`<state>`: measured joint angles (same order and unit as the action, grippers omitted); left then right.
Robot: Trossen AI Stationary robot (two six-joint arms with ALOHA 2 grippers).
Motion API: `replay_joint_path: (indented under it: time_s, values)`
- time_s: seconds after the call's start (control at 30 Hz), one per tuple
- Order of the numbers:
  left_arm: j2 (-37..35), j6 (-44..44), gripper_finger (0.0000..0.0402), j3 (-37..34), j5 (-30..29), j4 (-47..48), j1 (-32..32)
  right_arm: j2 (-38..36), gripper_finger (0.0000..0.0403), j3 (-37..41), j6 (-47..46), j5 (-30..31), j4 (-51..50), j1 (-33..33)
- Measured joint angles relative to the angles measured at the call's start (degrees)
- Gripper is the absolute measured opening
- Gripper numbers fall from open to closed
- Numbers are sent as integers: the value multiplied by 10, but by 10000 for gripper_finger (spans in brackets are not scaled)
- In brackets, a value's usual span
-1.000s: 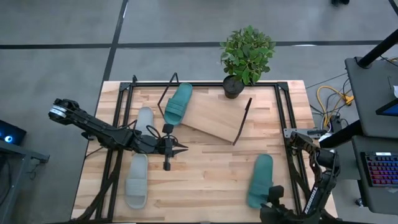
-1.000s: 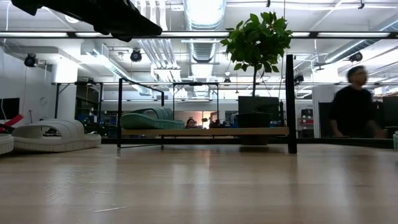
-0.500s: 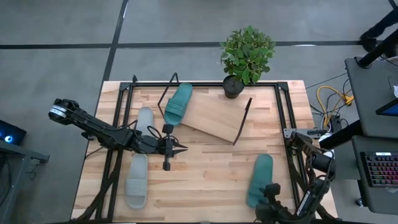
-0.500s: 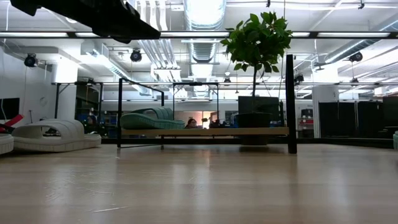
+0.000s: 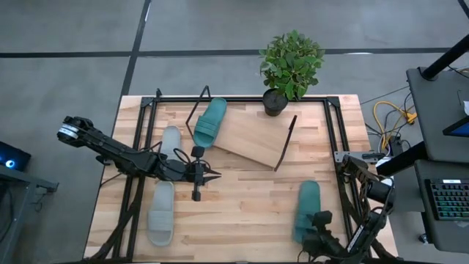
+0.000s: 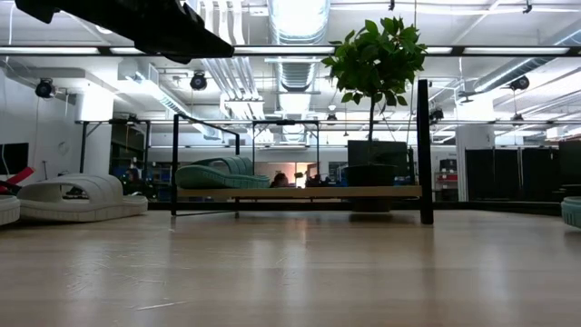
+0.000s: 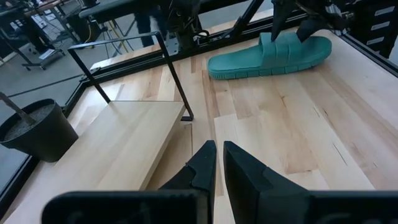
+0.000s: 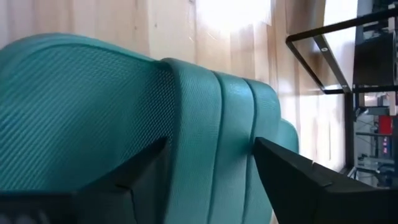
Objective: Pick and place slides into the shelf
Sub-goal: Put the green slipper on the shelf
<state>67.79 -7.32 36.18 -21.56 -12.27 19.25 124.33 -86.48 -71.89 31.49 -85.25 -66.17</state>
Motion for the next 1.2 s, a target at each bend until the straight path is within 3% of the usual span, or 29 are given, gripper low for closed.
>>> replay_joint_path:
  time_s: [0.17,0.43,0.63,1.07,1.2]
  values:
    - [0,10,15,0,0,3,0,0,179,14,-1,-10,0,6]
    - [0,10,15,0,0,11,0,0,22,16,30,-37,-5,15]
    - [0,10,15,0,0,13,0,-1,12,-6,14,23,-45,15]
    - [-18,-40,15,24,-35,8,0,-37,10,-112,174,287,-48,39]
    - [-36,-41,15,19,-35,7,0,-37,9,-136,225,332,-47,66]
